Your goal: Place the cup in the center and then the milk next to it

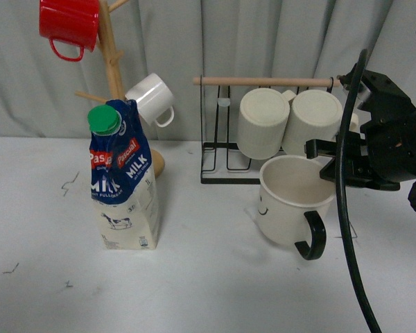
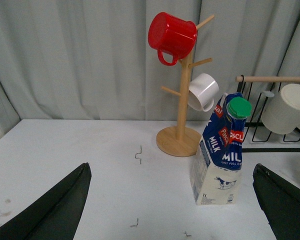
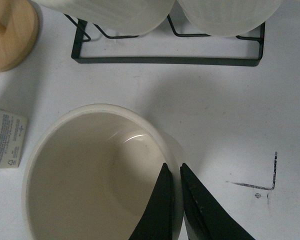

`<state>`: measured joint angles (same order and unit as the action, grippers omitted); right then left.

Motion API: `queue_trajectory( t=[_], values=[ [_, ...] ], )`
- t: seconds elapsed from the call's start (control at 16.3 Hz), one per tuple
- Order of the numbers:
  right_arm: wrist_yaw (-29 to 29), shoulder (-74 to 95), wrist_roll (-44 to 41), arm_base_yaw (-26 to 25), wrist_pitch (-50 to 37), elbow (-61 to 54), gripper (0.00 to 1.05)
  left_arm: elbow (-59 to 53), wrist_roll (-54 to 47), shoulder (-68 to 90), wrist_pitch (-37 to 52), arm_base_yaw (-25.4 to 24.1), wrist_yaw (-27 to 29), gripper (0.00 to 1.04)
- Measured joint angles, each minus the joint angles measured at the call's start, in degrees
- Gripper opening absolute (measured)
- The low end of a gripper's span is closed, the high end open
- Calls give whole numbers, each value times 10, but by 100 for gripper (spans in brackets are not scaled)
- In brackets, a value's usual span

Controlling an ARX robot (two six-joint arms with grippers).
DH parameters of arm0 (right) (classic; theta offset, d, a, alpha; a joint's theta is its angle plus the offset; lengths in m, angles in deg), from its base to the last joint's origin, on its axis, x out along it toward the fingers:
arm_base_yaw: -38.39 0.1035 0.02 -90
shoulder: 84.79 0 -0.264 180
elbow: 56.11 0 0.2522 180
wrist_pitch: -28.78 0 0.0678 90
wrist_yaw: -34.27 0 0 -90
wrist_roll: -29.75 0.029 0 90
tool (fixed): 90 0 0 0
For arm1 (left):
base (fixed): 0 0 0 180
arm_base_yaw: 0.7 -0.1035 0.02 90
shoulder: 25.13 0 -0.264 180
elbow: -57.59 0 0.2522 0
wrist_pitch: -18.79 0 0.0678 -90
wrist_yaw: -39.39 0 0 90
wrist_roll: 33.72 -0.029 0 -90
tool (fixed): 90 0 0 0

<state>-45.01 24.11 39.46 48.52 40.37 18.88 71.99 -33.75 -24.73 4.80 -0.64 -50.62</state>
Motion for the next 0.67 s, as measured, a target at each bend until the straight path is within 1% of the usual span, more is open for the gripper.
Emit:
queue_trajectory(
  t=[0.18, 0.43, 0.67],
  values=[
    [-4, 33, -4, -1, 27, 33, 3, 0, 0, 0, 0, 0, 0, 98],
    [-5, 40, -1, 0, 19, 36, 3, 0, 0, 0, 0, 0, 0, 98],
    [-23, 58, 14, 0, 9, 31, 3, 0, 0, 0, 0, 0, 0, 98]
  ],
)
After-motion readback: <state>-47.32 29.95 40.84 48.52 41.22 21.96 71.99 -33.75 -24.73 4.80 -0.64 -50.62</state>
